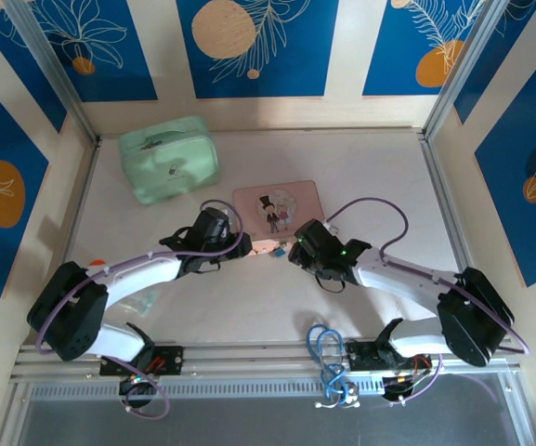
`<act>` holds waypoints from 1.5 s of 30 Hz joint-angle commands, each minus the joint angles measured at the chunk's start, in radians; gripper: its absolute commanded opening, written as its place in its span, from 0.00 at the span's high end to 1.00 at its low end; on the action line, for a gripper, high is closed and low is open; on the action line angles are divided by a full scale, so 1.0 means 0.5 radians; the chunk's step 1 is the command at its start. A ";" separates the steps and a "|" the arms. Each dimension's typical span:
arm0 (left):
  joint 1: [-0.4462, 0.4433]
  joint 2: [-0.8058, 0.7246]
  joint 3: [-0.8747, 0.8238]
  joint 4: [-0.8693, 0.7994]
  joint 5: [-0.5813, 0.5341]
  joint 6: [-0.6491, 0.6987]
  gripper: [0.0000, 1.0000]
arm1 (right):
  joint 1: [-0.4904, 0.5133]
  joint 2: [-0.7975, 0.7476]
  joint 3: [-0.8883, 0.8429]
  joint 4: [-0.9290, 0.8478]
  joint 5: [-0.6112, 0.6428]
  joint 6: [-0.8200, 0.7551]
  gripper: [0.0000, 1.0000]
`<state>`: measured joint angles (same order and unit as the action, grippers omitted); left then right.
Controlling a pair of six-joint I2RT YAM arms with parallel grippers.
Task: Unlock the padlock with the key
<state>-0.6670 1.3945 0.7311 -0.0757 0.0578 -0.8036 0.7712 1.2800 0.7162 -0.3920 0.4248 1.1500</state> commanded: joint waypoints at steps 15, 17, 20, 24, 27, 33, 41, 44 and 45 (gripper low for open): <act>0.022 -0.320 0.057 -0.251 0.099 0.009 0.47 | 0.032 -0.069 -0.244 0.598 -0.175 -0.146 0.39; 0.021 -0.309 0.050 -0.246 0.093 0.014 0.47 | 0.091 0.043 -0.217 0.631 -0.095 -0.066 0.36; 0.021 -0.298 0.060 -0.239 0.087 0.016 0.47 | 0.172 0.189 -0.203 0.772 0.002 0.001 0.34; 0.024 -0.289 0.078 -0.257 0.060 0.026 0.47 | 0.216 0.343 -0.207 0.919 0.080 0.073 0.34; 0.025 -0.280 0.084 -0.260 0.044 0.039 0.47 | 0.195 0.410 -0.318 1.194 0.097 0.162 0.35; 0.025 -0.265 0.055 -0.234 0.032 0.036 0.47 | 0.161 0.578 -0.409 1.701 0.093 0.174 0.41; 0.027 -0.258 0.029 -0.201 0.050 0.054 0.47 | 0.170 0.668 -0.389 1.782 0.159 0.159 0.43; 0.027 -0.240 0.031 -0.190 0.056 0.053 0.47 | 0.159 0.700 -0.362 1.786 0.153 0.139 0.43; 0.027 -0.239 0.032 -0.189 0.058 0.058 0.47 | 0.154 0.705 -0.357 1.784 0.159 0.141 0.44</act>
<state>-0.6624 1.2591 0.7578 -0.1814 0.0845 -0.8024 0.8616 1.5822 0.5190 0.4404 0.4915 1.2205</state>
